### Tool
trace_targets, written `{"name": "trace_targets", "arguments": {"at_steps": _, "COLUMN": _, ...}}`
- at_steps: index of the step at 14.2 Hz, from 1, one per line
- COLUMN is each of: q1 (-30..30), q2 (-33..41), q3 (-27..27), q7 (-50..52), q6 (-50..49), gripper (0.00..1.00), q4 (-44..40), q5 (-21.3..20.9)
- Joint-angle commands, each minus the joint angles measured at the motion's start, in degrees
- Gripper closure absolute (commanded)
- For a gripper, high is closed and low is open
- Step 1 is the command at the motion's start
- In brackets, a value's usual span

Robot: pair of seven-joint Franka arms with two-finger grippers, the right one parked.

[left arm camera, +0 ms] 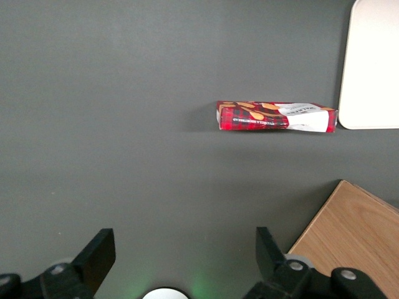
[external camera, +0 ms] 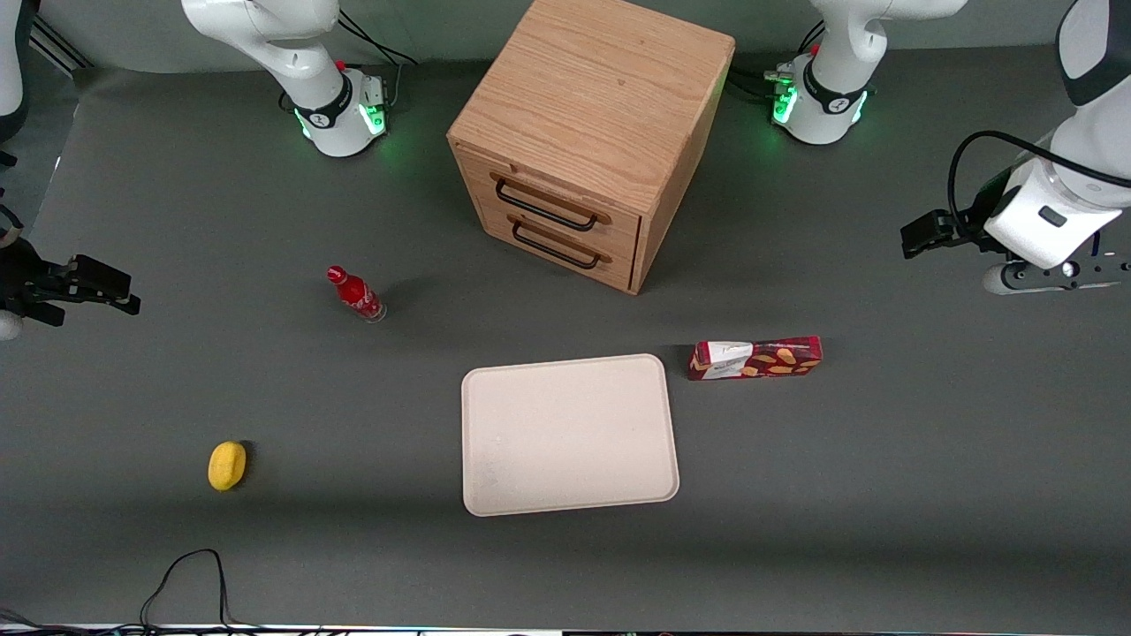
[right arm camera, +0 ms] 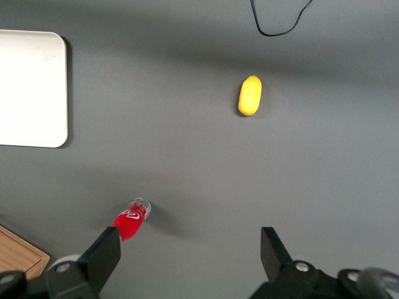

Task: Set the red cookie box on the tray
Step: 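Move the left gripper toward the red plaid cookie box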

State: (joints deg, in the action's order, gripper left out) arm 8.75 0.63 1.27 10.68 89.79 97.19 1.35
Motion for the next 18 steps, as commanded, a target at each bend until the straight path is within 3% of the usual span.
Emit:
{"name": "trace_targets", "arguments": {"at_steps": 1, "q1": 1.0, "q2": -1.33, "q3": -5.2, "q7": 4.76, "q6": -1.46, "gripper": 0.0, "q4": -3.66, "q5": 2.41}}
{"name": "trace_targets", "arguments": {"at_steps": 5, "q1": 1.18, "q2": -9.32, "q3": -12.94, "q7": 19.01, "q6": -1.37, "gripper": 0.0, "q4": -13.06, "q5": 4.89}}
{"name": "trace_targets", "arguments": {"at_steps": 13, "q1": 1.26, "q2": -10.04, "q3": -13.93, "q7": 18.33, "q6": -1.46, "gripper": 0.0, "q4": -12.55, "q5": 4.71}}
{"name": "trace_targets", "arguments": {"at_steps": 14, "q1": 1.18, "q2": -9.95, "q3": -13.93, "q7": 15.98, "q6": -1.81, "gripper": 0.0, "q4": -12.47, "q5": 4.71}}
{"name": "trace_targets", "arguments": {"at_steps": 18, "q1": -0.84, "q2": -8.37, "q3": -13.4, "q7": -11.24, "q6": -2.7, "gripper": 0.0, "q4": -10.54, "q5": 3.49}}
